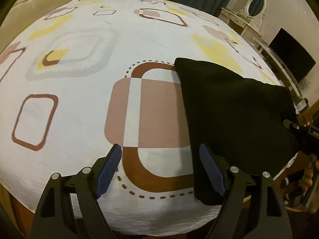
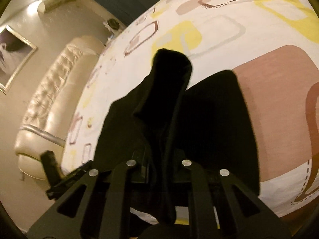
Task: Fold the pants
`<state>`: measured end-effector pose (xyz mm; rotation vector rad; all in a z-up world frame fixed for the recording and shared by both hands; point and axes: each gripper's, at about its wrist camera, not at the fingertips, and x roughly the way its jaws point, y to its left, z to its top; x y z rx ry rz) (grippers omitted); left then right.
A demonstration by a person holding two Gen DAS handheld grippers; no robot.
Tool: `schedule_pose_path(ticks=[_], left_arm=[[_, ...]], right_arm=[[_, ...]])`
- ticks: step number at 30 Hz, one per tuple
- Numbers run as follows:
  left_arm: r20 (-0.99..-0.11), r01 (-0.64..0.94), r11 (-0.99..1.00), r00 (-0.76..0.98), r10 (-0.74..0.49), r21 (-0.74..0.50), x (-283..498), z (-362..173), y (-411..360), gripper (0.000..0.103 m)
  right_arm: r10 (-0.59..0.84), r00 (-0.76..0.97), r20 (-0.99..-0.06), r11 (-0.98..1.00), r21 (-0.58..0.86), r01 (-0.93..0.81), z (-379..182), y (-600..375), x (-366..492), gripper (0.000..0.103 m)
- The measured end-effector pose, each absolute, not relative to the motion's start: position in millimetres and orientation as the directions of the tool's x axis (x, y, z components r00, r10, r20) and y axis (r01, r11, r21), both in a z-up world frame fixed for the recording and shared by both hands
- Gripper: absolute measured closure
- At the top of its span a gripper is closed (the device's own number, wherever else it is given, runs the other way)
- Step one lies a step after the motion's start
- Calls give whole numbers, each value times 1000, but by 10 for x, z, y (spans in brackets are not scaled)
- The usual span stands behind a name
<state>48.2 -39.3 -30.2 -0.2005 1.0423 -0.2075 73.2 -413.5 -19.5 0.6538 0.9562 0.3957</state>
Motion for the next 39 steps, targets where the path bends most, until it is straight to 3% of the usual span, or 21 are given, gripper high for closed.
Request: schedule_pose_path(ticks=[6, 19, 24, 27, 28, 30, 31, 32, 35, 39], left_arm=[[-845, 94, 961, 458, -275, -261, 441, -388, -480, 24], [-846, 117, 952, 437, -305, -283, 418, -418, -479, 24], [-844, 116, 942, 419, -334, -315, 407, -441, -462, 24], [-846, 113, 940, 411, -340, -323, 417, -459, -439, 24], [-846, 108, 939, 410, -341, -327, 419, -462, -420, 24], [-841, 111, 932, 405, -359, -345, 430, -451, -385, 24], [-832, 117, 924, 404, -380, -365, 434, -434, -356, 24], [-821, 122, 914, 405, -402, -387, 441, -423, -332, 24], [-795, 152, 872, 361, -487, -465, 454, -436, -284, 24], [-775, 159, 848, 348, -527, -505, 454, -493, -259, 24]], right_arm=[[595, 516, -616, 692, 719, 62, -562, -4395, 710, 91], [704, 559, -439, 463, 880, 108, -968, -4805, 660, 93], [646, 611, -457, 473, 868, 149, -928, -5043, 505, 94], [509, 625, -592, 573, 775, 267, -913, -5347, 336, 94], [512, 625, -589, 567, 779, 269, -904, -5412, 274, 94], [537, 642, -548, 516, 815, 264, -843, -5531, 142, 79], [541, 650, -534, 506, 824, 256, -788, -5561, 103, 49], [544, 663, -514, 503, 832, 233, -703, -5585, 51, 27], [595, 665, -451, 500, 856, 132, -472, -5520, -7, 21], [637, 625, -451, 506, 857, 102, -531, -5381, 67, 18]])
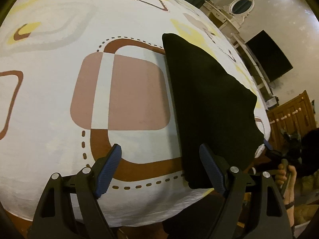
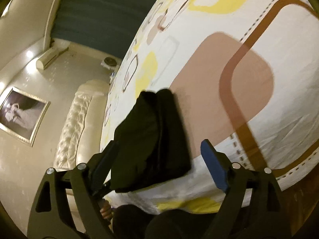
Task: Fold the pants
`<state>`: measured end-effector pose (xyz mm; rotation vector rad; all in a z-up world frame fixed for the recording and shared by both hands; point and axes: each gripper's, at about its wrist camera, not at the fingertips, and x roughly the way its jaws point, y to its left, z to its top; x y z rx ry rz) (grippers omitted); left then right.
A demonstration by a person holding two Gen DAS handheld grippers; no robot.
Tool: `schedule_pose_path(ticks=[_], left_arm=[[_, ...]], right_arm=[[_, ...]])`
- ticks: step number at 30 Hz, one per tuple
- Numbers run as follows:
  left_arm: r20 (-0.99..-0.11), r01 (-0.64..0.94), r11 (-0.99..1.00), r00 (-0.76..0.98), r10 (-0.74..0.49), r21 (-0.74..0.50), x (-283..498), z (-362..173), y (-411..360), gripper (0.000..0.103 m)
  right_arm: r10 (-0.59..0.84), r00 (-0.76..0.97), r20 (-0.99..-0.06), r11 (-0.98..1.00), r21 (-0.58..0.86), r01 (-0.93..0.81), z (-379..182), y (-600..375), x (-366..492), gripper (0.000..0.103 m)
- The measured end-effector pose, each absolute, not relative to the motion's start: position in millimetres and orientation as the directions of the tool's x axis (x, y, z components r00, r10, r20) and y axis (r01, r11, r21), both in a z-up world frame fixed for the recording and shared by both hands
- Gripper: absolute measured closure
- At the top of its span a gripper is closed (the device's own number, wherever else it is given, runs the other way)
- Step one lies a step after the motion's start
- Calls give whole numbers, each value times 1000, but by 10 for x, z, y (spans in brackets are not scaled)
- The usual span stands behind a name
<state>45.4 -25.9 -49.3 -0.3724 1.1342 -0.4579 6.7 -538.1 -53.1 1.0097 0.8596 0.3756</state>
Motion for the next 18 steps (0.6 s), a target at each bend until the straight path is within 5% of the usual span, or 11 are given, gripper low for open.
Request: schedule_pose_path(ticks=[4, 11, 18], left_arm=[[-757, 139, 830, 351, -552, -541, 474, -505, -253, 24], [-629, 89, 675, 292, -720, -732, 498, -576, -155, 23], [-599, 131, 634, 227, -767, -762, 614, -671, -586, 22]], right_arm=[[652, 576, -494, 526, 841, 127, -772, -5112, 258, 18], [719, 538, -440, 480, 874, 72, -838, -4958, 418, 18], [739, 499, -453, 508, 861, 30, -799, -4847, 453, 21]])
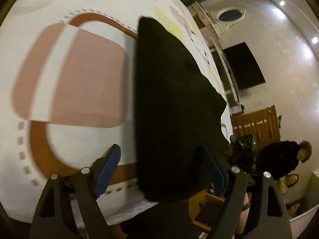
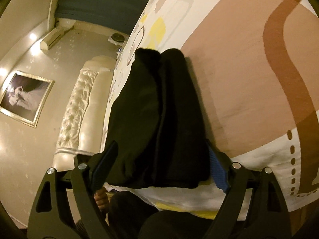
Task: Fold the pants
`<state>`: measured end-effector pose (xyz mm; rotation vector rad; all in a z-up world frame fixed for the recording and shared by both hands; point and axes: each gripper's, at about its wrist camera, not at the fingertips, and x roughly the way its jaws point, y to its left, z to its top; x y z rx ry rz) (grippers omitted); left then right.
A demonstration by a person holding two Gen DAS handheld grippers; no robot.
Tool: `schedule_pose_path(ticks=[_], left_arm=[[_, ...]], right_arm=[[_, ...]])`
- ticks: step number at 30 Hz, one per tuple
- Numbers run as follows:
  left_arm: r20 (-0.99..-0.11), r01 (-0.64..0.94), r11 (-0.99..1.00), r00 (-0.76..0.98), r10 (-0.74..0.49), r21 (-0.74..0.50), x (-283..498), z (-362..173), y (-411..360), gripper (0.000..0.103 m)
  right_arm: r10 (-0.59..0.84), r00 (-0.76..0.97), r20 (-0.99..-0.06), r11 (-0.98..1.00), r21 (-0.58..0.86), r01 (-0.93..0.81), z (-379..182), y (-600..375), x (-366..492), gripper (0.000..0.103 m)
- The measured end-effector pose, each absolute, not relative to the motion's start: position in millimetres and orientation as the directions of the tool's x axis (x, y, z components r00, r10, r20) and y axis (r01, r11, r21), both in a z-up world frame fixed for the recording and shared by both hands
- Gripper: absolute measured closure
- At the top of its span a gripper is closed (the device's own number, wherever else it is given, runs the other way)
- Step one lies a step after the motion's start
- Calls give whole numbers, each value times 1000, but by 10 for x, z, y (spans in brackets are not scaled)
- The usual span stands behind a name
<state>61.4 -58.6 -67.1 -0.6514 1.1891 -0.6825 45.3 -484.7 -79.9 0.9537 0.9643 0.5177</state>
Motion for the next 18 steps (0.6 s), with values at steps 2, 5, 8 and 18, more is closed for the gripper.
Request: schedule_pose_path(ticks=[2, 5, 8, 18], left_arm=[[-603, 152, 636, 212, -769, -757, 634, -673, -713, 29], [-647, 170, 684, 228, -728, -710, 649, -668, -850, 46], [-670, 209, 714, 248, -700, -669, 611, -592, -883, 58], [-730, 230, 793, 309, -609, -564, 656, -442, -861, 63]], right_arm=[[726, 482, -490, 543, 839, 34, -800, -4798, 468, 38], [720, 471, -510, 560, 827, 39, -836, -4746, 471, 58], [705, 480, -523, 588, 809, 18, -792, -4687, 447, 63], [673, 493, -552, 630, 776, 8, -698, -4371, 505, 65]])
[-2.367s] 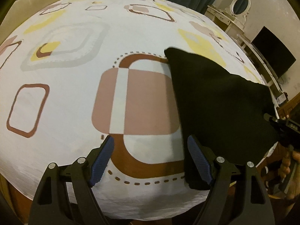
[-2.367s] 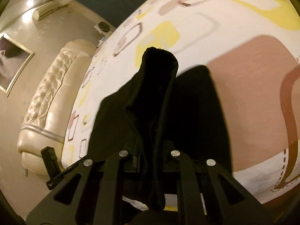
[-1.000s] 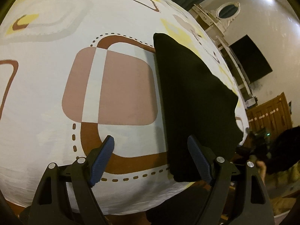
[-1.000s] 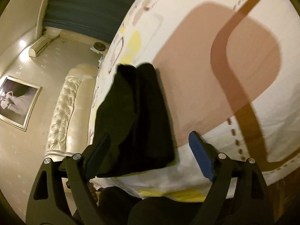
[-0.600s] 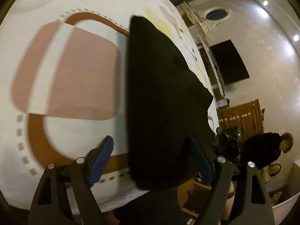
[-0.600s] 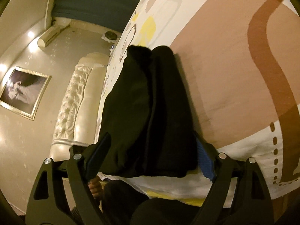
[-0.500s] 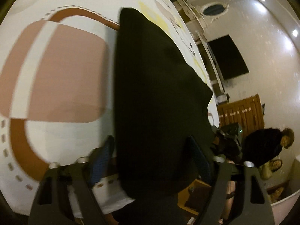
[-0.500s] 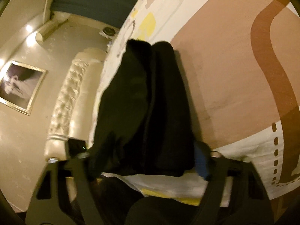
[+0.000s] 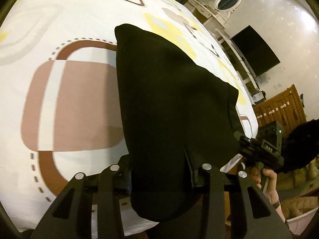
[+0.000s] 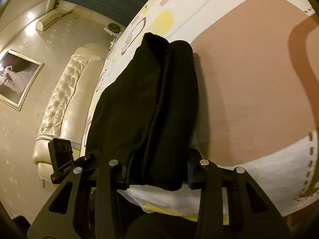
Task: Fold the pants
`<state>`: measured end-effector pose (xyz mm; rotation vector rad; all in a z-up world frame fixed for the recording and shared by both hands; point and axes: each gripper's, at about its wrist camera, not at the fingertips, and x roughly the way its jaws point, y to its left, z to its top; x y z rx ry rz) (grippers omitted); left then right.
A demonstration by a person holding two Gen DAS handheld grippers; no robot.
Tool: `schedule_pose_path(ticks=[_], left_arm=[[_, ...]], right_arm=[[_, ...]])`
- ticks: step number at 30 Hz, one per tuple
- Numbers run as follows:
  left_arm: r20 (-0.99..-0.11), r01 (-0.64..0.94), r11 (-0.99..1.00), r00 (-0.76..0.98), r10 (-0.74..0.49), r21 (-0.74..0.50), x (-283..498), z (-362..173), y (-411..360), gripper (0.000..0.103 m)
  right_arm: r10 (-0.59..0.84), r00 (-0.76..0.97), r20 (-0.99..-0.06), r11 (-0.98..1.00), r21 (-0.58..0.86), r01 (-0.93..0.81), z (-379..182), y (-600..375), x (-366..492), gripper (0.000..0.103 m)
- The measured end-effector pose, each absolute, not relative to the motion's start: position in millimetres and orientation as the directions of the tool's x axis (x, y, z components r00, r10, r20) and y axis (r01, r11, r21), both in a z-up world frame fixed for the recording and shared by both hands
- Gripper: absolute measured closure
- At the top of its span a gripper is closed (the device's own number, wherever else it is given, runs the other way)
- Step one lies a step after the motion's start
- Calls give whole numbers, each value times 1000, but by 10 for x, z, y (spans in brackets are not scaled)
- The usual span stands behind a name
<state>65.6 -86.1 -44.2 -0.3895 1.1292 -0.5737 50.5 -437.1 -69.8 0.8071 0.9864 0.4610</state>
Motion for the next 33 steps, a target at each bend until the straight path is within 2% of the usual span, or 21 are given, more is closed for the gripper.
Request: schedule_pose_path(ticks=[15, 33], left_arm=[[-751, 137, 841, 391, -531, -523, 696, -412, -92, 63], [-741, 147, 835, 397, -542, -531, 700, -444, -76, 61]], right_arm=[[728, 426, -537, 608, 793, -40, -799, -3681, 891, 65], [728, 446, -520, 585, 811, -10, -859, -3685, 826, 66]])
